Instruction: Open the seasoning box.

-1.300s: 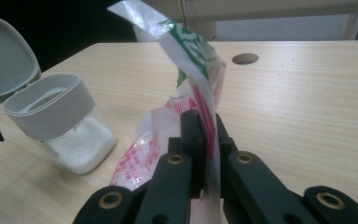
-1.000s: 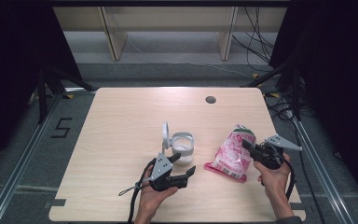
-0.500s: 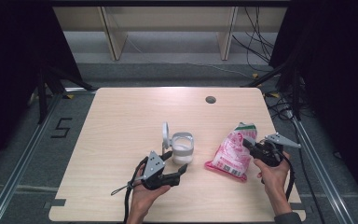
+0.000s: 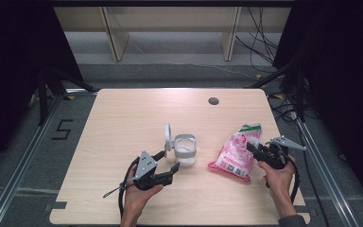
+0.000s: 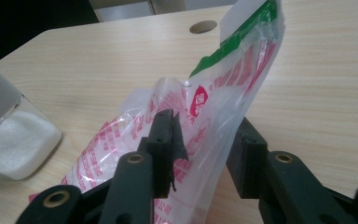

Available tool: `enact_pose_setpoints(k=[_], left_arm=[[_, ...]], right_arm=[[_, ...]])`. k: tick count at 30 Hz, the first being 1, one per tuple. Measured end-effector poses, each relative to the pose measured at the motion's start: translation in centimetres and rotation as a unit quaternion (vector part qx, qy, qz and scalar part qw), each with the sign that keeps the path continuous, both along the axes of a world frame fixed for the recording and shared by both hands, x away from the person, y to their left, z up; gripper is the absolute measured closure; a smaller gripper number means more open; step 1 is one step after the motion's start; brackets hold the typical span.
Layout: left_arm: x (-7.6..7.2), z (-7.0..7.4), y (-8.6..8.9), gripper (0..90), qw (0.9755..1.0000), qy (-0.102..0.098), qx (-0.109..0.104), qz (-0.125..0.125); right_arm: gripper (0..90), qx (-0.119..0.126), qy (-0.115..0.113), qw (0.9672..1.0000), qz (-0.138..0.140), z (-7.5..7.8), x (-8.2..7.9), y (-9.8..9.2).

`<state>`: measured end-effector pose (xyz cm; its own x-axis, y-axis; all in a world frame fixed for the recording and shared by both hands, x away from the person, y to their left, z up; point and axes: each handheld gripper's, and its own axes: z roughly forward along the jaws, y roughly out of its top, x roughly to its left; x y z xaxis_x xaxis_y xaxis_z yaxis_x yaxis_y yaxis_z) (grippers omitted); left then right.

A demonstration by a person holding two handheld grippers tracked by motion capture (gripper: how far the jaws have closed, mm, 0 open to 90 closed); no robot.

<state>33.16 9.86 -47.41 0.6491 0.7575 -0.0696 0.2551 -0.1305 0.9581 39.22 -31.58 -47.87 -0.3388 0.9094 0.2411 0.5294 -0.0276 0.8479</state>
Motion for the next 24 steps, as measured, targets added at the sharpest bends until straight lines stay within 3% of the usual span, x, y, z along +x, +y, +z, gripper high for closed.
enact_pose_setpoints(k=[1, 3, 4, 5, 7, 10, 11, 12, 14, 16, 17, 18, 20, 23, 24], left_arm=[[0.1, 0.0, 0.1, 31.3, 1.0, -0.002, -0.004, -0.001], [0.0, 0.0, 0.3, 32.8, 1.0, 0.003, -0.005, 0.006], [0.1, 0.1, 0.6, 33.7, 1.0, -0.003, -0.001, 0.005], [0.1, 0.1, 0.8, 33.9, 1.0, -0.004, 0.0, 0.006], [0.2, 0.1, 0.9, 34.7, 0.9999, -0.001, -0.011, 0.011], [0.3, 0.0, 1.3, 36.1, 0.9999, -0.004, -0.003, 0.011], [0.3, 0.0, 1.4, 36.5, 0.9999, -0.001, -0.005, 0.014], [0.3, 0.0, 1.5, 37.0, 0.9999, -0.002, -0.006, 0.014], [0.3, 0.0, 1.6, 38.4, 0.9999, -0.002, -0.005, 0.014], [0.5, 0.2, 2.0, 39.1, 0.9998, 0.001, -0.008, 0.018], [0.5, 0.2, 2.2, 39.8, 0.9998, 0.002, -0.011, 0.019], [0.6, 0.3, 2.3, 40.5, 0.9998, 0.0, -0.011, 0.02], [0.6, 0.3, 2.4, 41.9, 0.9997, 0.001, -0.012, 0.022], [0.8, 0.4, 2.5, 45.0, 0.9997, -0.003, -0.014, 0.022], [0.9, 0.4, 2.6, 45.7, 0.9996, -0.003, -0.015, 0.022]], right_arm=[[64.0, 0.015, 0.006, 0.9999, 0.006, -0.1, 0.0, 0.0], [62.0, 0.001, 0.009, 1.0, -0.001, -0.1, -0.1, -0.2], [60.8, 0.014, 0.016, 0.9997, -0.012, 0.0, -0.3, 0.0], [59.5, 0.007, -0.008, 0.9999, 0.001, -0.2, 0.0, -0.3], [58.1, 0.002, 0.009, 0.9999, -0.013, 0.1, -0.3, -0.2], [57.3, 0.009, 0.007, 0.9999, -0.006, 0.2, -0.5, -0.3], [55.7, 0.015, 0.02, 0.9994, -0.023, 0.4, -0.8, 0.0], [54.5, 0.004, 0.015, 0.9997, -0.02, 0.4, -0.8, -0.2], [53.1, 0.021, 0.012, 0.9994, -0.024, 0.4, -1.1, -0.2], [51.2, 0.012, -0.001, 0.9997, -0.02, 0.4, -1.3, -0.6], [50.3, 0.017, 0.016, 0.9993, -0.03, 0.7, -1.8, -0.4], [49.8, 0.008, -0.007, 0.9996, -0.026, 0.6, -1.7, -0.7], [49.0, 0.016, 0.002, 0.9991, -0.04, 0.8, -2.1, -0.5], [47.4, 0.018, -0.019, 0.9987, -0.045, 1.3, -2.8, -0.6], [46.9, 0.006, -0.031, 0.9987, -0.041, 1.4, -3.0, -0.7]])
